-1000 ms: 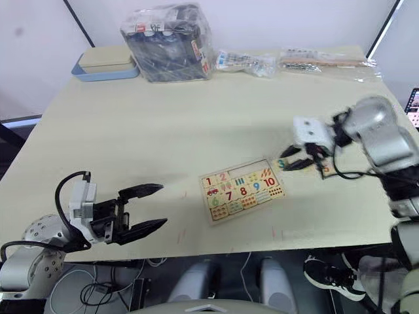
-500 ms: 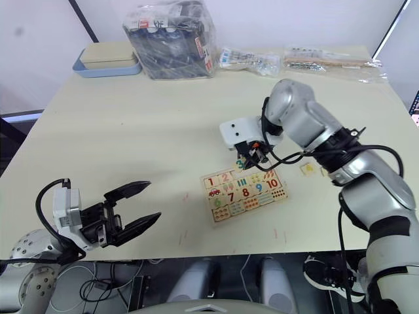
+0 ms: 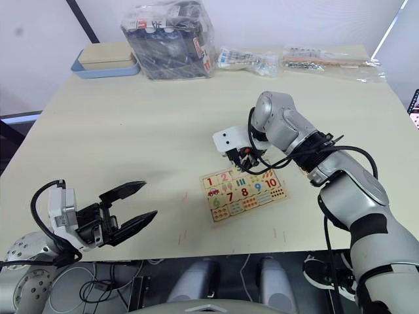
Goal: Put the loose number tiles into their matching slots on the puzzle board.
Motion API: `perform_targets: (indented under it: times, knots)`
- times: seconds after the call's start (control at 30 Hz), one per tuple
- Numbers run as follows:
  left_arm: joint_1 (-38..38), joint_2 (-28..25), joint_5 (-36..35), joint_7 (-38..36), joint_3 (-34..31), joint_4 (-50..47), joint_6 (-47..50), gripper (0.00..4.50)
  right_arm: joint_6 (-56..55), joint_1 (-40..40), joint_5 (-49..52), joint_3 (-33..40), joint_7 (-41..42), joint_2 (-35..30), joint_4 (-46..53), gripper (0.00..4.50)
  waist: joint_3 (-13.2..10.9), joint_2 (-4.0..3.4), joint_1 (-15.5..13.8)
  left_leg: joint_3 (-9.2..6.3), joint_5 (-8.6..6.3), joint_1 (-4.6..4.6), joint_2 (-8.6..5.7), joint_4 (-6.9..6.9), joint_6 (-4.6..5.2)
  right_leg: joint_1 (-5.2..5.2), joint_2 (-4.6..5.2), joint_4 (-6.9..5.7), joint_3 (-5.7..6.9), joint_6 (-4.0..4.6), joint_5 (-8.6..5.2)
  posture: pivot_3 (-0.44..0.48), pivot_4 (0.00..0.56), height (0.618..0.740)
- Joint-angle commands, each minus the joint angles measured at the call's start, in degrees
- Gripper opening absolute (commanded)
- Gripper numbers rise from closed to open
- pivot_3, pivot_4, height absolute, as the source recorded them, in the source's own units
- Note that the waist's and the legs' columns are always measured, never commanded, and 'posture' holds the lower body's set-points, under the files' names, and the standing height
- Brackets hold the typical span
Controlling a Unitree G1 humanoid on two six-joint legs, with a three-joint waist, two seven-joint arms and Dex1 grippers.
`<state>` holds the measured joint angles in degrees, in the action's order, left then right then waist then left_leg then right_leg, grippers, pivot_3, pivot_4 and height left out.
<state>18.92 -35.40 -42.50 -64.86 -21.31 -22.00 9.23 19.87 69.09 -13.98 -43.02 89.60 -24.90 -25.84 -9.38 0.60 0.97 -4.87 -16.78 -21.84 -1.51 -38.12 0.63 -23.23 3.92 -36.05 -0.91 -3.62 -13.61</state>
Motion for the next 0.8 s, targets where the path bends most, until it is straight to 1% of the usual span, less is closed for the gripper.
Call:
perform_targets:
  times: [0.03, 0.33, 0.8]
  knots:
    - [0.4, -0.7, -0.4, -1.5, -1.0, -1.8, -1.2, 4.5, 1.6, 0.0, -0.5, 1.7, 0.1, 0.3, 1.2, 0.85, 0.0, 0.0, 0.0, 0.0, 0.0, 0.0, 0.0, 0.0, 0.0, 0.0, 0.0, 0.0, 0.0, 0.0, 0.0, 0.0, 0.15, 0.74]
    - [0.0, -1.3, 0.2, -2.7, -0.7, -1.2, -1.1, 4.5, 3.3, -0.9, -1.2, 2.0, -0.8, 1.2, 0.5, 0.85, 0.0, 0.0, 0.0, 0.0, 0.01, 0.01, -0.01, -0.01, -0.01, 0.0, -0.01, -0.04, 0.0, 0.0, 0.0, 0.0, 0.15, 0.74]
    - [0.0, -1.1, 0.3, -1.1, 0.1, -2.8, -0.1, 4.5, 2.1, -1.5, -2.0, 1.7, -2.4, 1.9, -2.2, 0.85, 0.0, 0.0, 0.0, 0.01, 0.02, 0.03, -0.02, -0.01, -0.03, -0.02, -0.02, -0.11, 0.0, 0.0, 0.0, 0.0, 0.15, 0.74]
